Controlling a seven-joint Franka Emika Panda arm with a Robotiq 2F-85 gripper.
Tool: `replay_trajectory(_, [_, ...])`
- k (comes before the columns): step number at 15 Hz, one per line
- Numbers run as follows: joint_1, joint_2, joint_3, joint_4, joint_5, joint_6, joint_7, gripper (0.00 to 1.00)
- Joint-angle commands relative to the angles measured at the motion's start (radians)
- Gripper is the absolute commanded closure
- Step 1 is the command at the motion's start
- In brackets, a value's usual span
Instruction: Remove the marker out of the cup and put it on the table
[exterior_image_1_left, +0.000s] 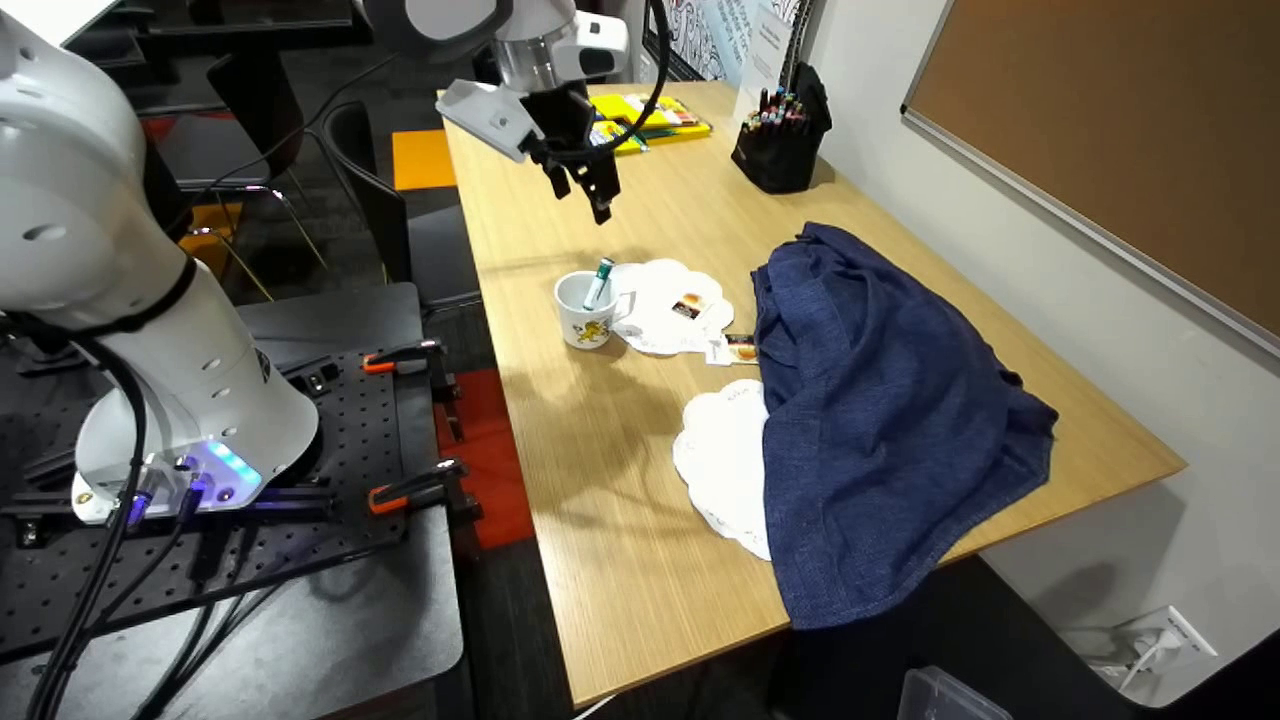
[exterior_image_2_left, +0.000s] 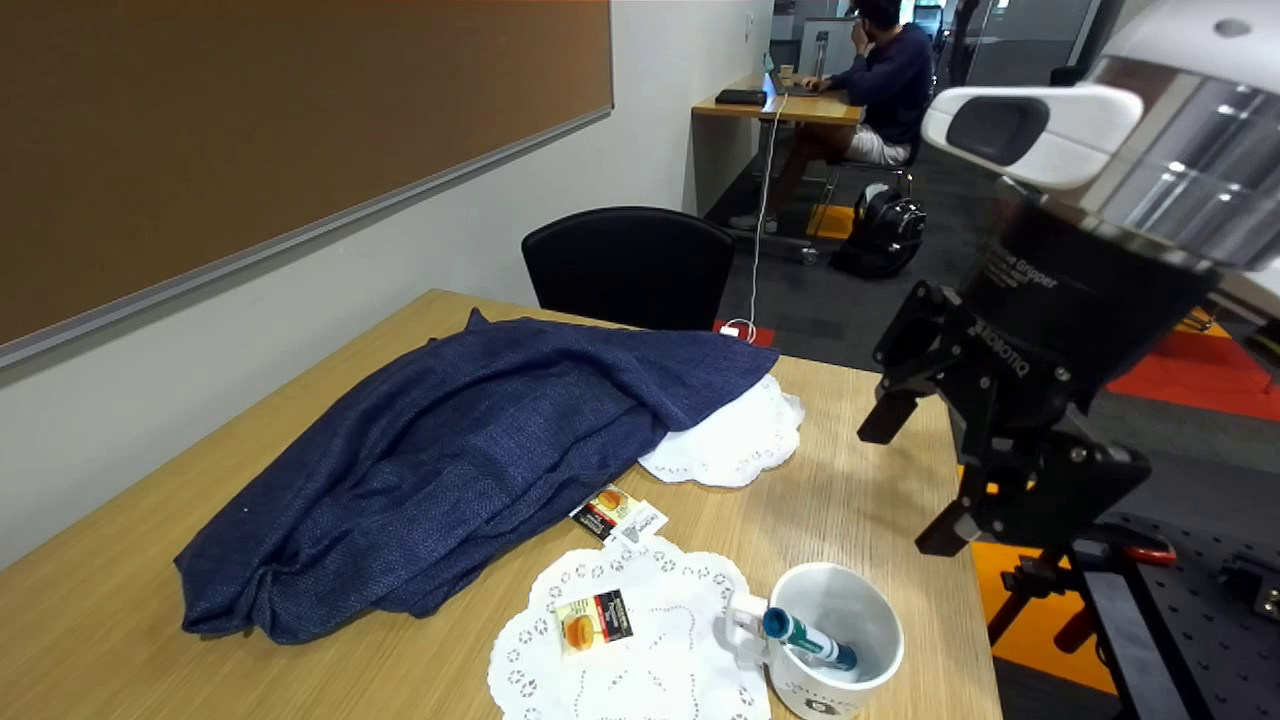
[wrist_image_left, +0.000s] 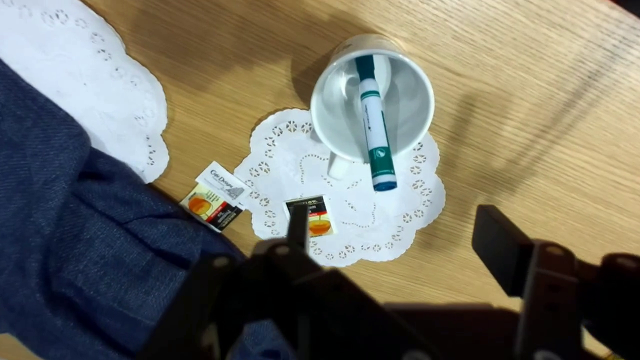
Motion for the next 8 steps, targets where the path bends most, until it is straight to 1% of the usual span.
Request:
replay_trajectory(1, [0.013,0.067,0.005,0.001,-0.003,0.038,0.034,0.42])
replay_trajectory(3, [0.021,0.102,0.003,0.001,0.01,0.04,0.028,0.46])
replay_trajectory(4, [0.025,0.121,0.003,0.001,0.016,0.042,0.027,0.5])
replay_trajectory(5, [0.033,0.139,0.002,0.001,0.027,0.047,0.021,0.48])
replay_trajectory(6, [0.039,0.159,0.004,0.001,0.036,0.053,0.019,0.52])
replay_trajectory(7, [0.045,0.175,0.003,0.001,0.049,0.058,0.013,0.5])
replay_trajectory(8, [0.049,0.194,0.006,0.001,0.057,0.069,0.015,0.52])
